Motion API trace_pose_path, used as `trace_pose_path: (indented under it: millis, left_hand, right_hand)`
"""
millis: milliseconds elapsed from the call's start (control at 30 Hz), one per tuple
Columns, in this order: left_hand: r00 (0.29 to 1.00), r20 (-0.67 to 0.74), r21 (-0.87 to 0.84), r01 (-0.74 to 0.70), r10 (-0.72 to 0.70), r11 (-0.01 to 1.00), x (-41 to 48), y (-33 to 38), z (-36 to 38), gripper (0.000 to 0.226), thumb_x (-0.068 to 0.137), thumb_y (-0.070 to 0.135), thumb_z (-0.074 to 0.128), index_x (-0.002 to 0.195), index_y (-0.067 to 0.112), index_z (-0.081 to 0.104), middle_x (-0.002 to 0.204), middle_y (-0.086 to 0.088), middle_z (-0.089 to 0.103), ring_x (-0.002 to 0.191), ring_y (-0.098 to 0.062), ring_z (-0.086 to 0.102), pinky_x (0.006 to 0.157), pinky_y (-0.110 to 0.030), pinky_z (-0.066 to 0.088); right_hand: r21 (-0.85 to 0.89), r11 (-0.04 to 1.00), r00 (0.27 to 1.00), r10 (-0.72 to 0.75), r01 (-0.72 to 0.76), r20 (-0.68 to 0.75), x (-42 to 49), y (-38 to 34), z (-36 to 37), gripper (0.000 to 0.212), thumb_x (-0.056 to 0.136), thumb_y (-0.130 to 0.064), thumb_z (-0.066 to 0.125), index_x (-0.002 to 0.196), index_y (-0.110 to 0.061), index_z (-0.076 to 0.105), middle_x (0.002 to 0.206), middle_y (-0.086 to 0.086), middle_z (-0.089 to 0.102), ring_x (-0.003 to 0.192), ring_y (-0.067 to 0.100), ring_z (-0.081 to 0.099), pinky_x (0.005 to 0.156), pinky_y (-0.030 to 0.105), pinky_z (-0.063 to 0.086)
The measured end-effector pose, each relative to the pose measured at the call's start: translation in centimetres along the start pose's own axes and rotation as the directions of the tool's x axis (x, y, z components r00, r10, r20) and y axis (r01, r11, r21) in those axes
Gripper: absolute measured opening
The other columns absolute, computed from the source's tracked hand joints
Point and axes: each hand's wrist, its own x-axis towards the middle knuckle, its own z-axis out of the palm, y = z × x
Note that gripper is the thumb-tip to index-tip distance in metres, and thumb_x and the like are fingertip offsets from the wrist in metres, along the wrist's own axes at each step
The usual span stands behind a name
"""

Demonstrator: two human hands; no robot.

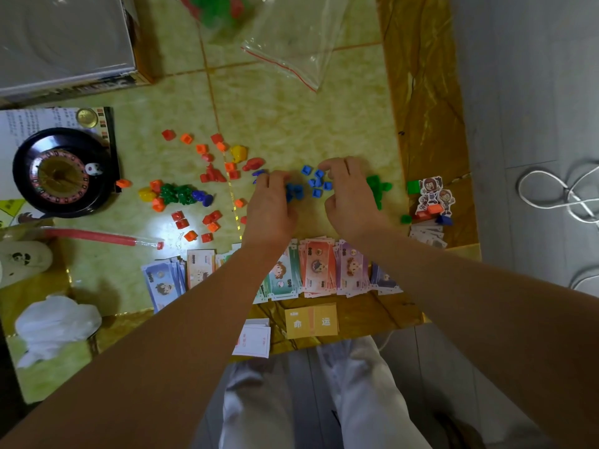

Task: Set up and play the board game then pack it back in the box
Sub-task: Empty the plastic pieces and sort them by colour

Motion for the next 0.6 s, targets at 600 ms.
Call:
trace_pose_path:
  millis: [600]
  left_hand:
    - [0.999, 0.034, -0.043, 0.008, -0.007, 0.999, 1.3, 0.6, -0.7, 0.059, 0.079, -0.007, 0.054, 0.135, 0.012, 0.049, 0.128, -0.011, 0.045, 0.097, -0.023, 0.056, 0.073, -0.021, 0.04]
  right_hand:
    - [-0.027, 0.999, 0.999, -0.022, 0.024, 0.047, 1.9, -0.5, -1.3, 0.047, 0.082, 0.011, 0.052, 0.125, -0.008, 0.055, 0.122, 0.013, 0.047, 0.099, 0.027, 0.059, 0.083, 0.043, 0.05]
